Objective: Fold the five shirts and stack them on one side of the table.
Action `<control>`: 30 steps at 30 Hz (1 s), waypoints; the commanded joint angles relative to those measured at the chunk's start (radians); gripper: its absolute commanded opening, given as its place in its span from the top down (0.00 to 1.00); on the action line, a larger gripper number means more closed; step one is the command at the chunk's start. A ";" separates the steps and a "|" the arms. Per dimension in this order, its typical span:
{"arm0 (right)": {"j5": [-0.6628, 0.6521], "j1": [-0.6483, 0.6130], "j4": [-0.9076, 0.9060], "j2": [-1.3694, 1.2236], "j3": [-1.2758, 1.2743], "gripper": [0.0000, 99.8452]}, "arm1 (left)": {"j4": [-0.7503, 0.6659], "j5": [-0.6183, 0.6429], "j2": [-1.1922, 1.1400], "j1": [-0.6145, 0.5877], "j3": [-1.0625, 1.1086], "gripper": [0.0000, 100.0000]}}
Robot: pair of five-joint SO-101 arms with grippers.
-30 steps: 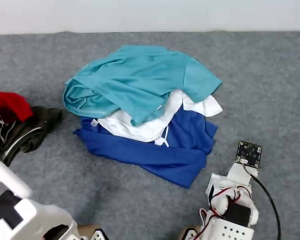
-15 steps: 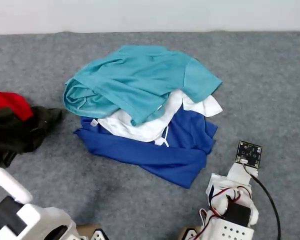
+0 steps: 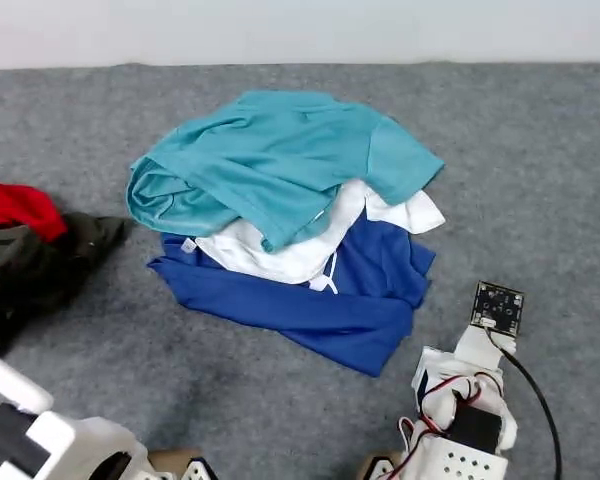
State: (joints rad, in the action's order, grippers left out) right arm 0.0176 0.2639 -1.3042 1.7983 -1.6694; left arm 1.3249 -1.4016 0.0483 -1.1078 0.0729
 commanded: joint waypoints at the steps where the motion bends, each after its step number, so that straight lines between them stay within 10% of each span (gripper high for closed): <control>1: -0.008 -0.001 -0.004 0.018 -0.014 0.99 | 0.170 -0.018 0.121 0.005 -0.104 0.74; 7: -0.008 -0.001 -0.004 0.018 -0.014 0.99 | 0.347 -0.002 0.293 0.140 -0.151 0.74; 11: -0.008 -0.001 -0.004 0.018 -0.014 0.99 | 0.354 0.221 0.354 0.336 -0.151 0.74; 20: -0.008 -0.001 -0.004 0.018 -0.014 0.99 | 0.236 0.606 0.281 0.861 -0.110 0.74; 30: -0.008 -0.001 -0.004 0.018 -0.014 0.99 | 0.018 0.680 -0.035 1.168 -0.051 0.74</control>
State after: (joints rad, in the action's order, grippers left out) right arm 0.0176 0.2639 -1.3042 1.7983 -1.6694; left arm 1.4124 -0.7357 0.0790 -0.0031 0.0269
